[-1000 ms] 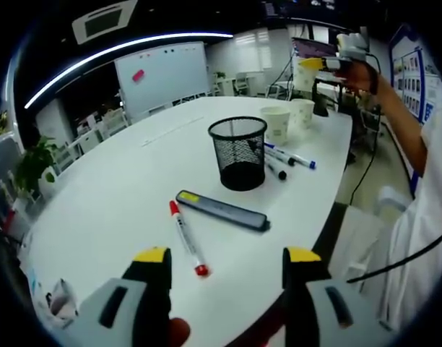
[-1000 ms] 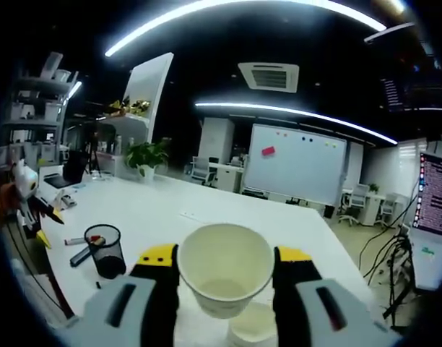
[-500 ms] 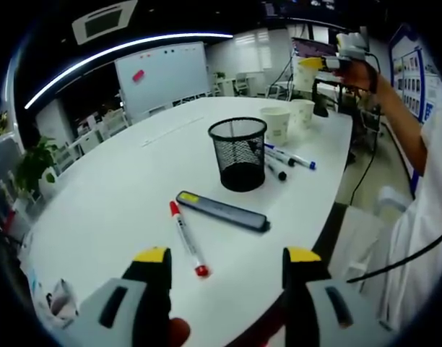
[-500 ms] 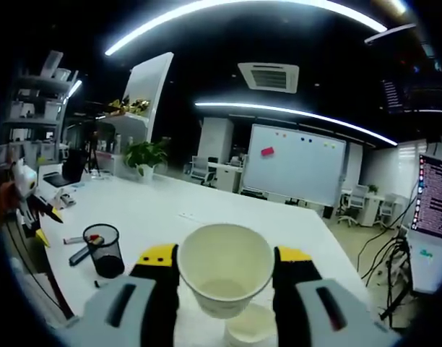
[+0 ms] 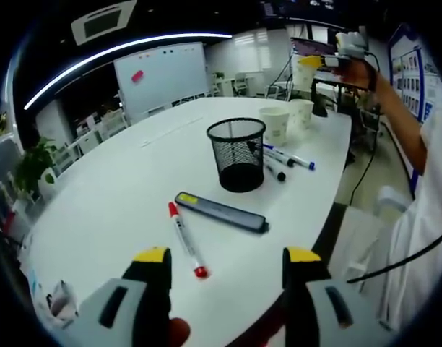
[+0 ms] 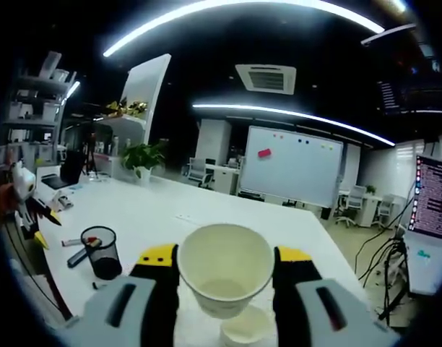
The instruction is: Place the scattered laser pointers and whiteboard markers into the pen holder and stack the scattered paper cups together
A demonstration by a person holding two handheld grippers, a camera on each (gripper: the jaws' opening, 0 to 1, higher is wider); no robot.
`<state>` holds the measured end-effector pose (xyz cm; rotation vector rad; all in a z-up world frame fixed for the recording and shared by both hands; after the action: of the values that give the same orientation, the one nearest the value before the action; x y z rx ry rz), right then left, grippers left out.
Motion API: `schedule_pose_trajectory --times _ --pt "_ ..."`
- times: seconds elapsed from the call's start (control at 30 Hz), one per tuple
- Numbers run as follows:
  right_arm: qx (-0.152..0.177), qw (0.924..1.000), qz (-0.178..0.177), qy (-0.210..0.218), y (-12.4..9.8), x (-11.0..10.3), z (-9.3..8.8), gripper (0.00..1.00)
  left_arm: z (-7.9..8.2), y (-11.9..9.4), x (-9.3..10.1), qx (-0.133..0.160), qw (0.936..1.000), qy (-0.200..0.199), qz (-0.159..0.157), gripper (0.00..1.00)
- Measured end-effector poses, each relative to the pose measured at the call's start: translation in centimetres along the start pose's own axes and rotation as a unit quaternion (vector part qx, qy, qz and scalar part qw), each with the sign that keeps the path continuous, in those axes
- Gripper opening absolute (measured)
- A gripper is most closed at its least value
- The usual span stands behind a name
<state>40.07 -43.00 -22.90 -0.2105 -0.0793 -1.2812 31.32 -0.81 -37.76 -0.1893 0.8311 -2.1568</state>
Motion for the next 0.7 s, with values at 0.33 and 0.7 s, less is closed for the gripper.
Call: schedule_pose_trajectory --times 0.33,0.7 --pt "-0.002 0.9999 -0.004 0.009 0.1 0.5 -0.2 0.51 0.2 0.0 0.1 0.002 1.0 -0.001 0.001 0.62" --pt "-0.007 0.9997 -0.008 0.022 0.0 1.2 -1.3 0.51 0.6 -0.2 -0.1 0.007 1.0 -0.002 0.004 0.62"
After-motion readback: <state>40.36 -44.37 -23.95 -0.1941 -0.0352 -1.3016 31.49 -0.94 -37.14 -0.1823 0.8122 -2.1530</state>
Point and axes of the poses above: the point that each gripper's makers call its tool centre point, and the gripper's own axes: y roughly forward along the fingers, x roughly to its right, z roughly out of its top, the point moved 3 cm from there along -y, roughly backward along the fingers, and after that the axes turned 1 degree about -x, right-handed, at the moved point
